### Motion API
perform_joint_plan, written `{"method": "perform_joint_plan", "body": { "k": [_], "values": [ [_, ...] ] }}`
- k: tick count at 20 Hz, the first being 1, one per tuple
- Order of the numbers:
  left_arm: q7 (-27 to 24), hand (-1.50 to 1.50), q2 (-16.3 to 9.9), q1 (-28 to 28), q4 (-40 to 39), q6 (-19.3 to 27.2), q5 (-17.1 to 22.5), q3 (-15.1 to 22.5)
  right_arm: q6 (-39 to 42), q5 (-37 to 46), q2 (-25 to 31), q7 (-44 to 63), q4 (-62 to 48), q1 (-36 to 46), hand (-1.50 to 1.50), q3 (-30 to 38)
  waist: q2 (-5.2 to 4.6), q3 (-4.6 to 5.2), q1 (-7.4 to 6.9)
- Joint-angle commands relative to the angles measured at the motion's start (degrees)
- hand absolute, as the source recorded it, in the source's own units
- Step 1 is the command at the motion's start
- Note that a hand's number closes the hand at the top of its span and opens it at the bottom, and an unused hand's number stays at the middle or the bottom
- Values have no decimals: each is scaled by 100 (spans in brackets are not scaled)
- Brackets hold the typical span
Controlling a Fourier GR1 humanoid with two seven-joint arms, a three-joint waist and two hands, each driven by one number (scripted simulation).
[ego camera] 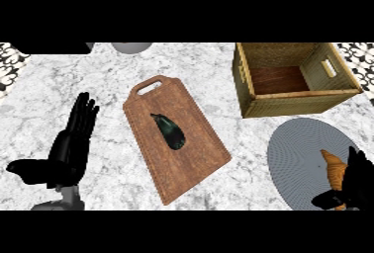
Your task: Pick the croissant from the placemat and place it in the basket
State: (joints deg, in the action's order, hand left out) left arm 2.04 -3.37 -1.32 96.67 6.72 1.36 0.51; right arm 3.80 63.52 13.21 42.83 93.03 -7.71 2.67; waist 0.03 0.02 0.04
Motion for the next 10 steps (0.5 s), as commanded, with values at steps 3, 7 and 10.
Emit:
{"method": "perform_joint_plan", "body": {
  "k": [3, 7, 10],
  "values": [
    [4, 0, 119, 167, 114, 51, -128, 79, 98, -113, 28, -250, -110, 31, -150, 287, 0, -2, 2],
    [-15, 0, -18, 85, 102, -147, 57, -135, -192, -24, -112, -388, -221, -71, -150, 298, 0, -2, 3],
    [-51, 0, 25, 423, 280, -165, 7, 14, -153, -178, 71, -824, -832, -1, 150, 348, 0, -3, -8]
  ]
}}
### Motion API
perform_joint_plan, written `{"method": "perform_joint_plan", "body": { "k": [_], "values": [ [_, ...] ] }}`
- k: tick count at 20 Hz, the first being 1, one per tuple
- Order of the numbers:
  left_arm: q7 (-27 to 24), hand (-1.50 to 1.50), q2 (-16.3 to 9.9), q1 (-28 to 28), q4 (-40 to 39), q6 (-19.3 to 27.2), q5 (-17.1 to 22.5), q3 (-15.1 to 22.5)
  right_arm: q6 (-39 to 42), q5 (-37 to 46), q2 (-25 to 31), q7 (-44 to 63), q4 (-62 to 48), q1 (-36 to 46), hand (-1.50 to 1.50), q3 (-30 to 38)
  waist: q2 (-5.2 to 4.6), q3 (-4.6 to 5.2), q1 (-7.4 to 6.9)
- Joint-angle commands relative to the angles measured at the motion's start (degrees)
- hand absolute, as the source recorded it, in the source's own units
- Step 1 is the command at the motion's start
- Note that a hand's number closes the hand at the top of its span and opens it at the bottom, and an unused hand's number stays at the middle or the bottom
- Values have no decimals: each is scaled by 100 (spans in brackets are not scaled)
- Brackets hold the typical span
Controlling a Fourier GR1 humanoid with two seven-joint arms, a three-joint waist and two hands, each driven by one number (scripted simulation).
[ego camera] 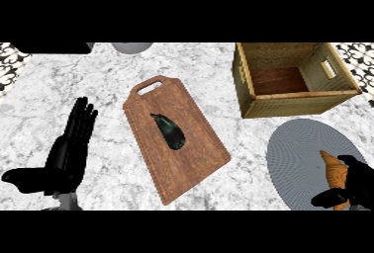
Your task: Pick the croissant from the placemat and place it in the basket
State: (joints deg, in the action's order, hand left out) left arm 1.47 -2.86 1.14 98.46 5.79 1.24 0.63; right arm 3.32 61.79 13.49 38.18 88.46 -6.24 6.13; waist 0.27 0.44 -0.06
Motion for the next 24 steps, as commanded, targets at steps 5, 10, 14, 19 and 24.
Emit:
{"method": "perform_joint_plan", "body": {
  "k": [5, 10, 14, 19, 24],
  "values": [
    [-222, 0, 32, -214, -378, -5, -76, -57, 31, 331, 129, -410, -794, 353, 150, -269, -31, -44, 1],
    [-46, 0, 118, 7, -44, 142, -241, 108, 195, 561, 230, -373, -462, 164, 150, -415, -24, -44, 0],
    [140, 0, 103, -269, -115, 99, -117, 16, -163, 648, 163, -541, -401, 33, 150, -419, -24, -44, 15],
    [-53, 0, 125, -192, -192, -176, -97, 290, 672, 868, -846, -1224, -322, 1209, 150, -2494, -77, -46, -601],
    [32, 0, 150, -414, -317, -51, -107, 182, 261, 803, -1318, -1049, -773, 2042, 150, -3679, -73, -54, -362]
  ]
}}
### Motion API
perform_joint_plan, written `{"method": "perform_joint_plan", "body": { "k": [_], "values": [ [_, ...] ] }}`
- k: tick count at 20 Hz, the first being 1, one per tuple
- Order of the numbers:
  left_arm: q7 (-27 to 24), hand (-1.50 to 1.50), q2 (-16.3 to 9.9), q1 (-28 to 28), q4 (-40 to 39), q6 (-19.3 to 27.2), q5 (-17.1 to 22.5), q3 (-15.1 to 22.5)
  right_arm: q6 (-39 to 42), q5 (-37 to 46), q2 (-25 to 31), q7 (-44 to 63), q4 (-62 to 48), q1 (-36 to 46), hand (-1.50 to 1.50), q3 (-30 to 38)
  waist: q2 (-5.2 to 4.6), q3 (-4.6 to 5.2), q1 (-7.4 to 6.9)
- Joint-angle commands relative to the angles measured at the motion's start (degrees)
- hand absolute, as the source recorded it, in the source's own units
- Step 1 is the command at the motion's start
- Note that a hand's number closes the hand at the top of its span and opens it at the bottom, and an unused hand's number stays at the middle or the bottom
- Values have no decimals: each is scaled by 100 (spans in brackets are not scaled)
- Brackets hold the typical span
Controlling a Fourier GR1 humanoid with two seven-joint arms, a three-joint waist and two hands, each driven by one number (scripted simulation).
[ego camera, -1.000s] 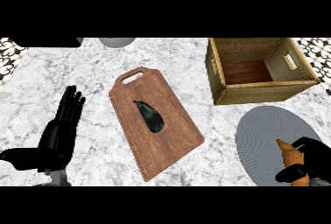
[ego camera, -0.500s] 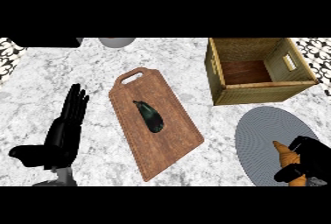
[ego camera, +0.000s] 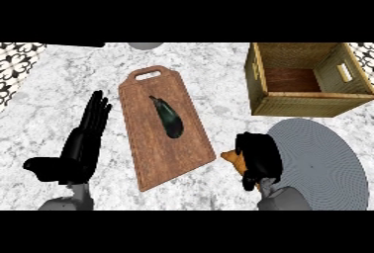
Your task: Pick the croissant from the placemat and place it in the basket
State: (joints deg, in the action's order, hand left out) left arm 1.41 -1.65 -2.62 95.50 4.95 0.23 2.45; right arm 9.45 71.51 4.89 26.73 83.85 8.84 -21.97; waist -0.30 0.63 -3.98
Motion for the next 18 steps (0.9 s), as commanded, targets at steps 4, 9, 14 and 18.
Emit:
{"method": "perform_joint_plan", "body": {
  "k": [4, 9, 14, 18],
  "values": [
    [-34, 0, -317, 1, -103, -197, 250, -419, -711, -1277, -477, 300, 36, 973, 150, -1127, 8, -67, 212],
    [-143, 0, -34, 21, -151, 94, 53, -264, -1429, -1932, -485, 893, 1414, 1035, 150, -1587, 43, -64, 344],
    [-135, 0, -62, 180, -115, 39, 62, -245, -888, -2188, -488, 1841, 3109, 1476, 150, -1552, 69, -58, 411],
    [-134, 0, -83, 393, 45, 18, 70, -245, -364, -2165, -488, 3021, 4281, 1575, 150, -1771, 67, -60, 417]
  ]
}}
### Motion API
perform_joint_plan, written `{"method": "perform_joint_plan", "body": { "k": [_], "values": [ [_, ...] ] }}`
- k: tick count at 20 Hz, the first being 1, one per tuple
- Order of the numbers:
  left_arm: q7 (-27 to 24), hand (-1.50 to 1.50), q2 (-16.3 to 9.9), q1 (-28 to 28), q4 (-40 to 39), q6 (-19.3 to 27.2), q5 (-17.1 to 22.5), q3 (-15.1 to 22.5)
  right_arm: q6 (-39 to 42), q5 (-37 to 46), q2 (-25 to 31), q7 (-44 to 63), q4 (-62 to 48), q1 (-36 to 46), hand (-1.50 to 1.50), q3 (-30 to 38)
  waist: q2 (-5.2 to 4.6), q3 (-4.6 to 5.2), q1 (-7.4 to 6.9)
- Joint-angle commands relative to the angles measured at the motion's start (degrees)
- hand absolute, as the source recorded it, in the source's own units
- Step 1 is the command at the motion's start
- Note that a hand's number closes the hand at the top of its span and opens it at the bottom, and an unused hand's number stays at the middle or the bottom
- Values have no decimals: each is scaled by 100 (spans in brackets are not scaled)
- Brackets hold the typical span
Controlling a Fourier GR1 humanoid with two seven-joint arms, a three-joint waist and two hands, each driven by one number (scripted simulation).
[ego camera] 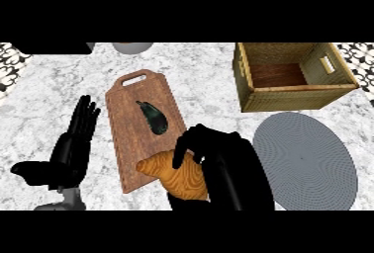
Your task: Pick the croissant from the placemat and place it in the basket
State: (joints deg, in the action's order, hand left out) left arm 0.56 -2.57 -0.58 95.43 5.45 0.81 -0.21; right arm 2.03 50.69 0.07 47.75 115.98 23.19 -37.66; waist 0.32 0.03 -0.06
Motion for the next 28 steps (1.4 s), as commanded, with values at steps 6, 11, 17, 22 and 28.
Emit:
{"method": "perform_joint_plan", "body": {
  "k": [6, 11, 17, 22, 28],
  "values": [
    [85, 0, -108, -137, -60, -48, 54, -153, 1191, -75, -7, 1930, 1463, 551, 150, 462, -11, 1, 37],
    [-25, 0, 110, 276, 248, 33, -59, 122, 1925, -344, 611, 1496, 955, 1093, 150, 1704, -13, 2, 16],
    [-86, 0, -82, -171, -278, -95, 79, -197, 2001, -807, 1197, 604, 424, 1105, 150, 2835, -36, -1, 9],
    [590, 0, -56, -323, 298, 10, 67, -74, 1417, -741, 1157, -276, 80, 560, 150, 3144, -31, -4, -2],
    [6, 0, 158, 320, 337, 87, -234, 241, 1623, -1162, 1725, -1065, -605, 671, 150, 4048, -28, -4, -14]
  ]
}}
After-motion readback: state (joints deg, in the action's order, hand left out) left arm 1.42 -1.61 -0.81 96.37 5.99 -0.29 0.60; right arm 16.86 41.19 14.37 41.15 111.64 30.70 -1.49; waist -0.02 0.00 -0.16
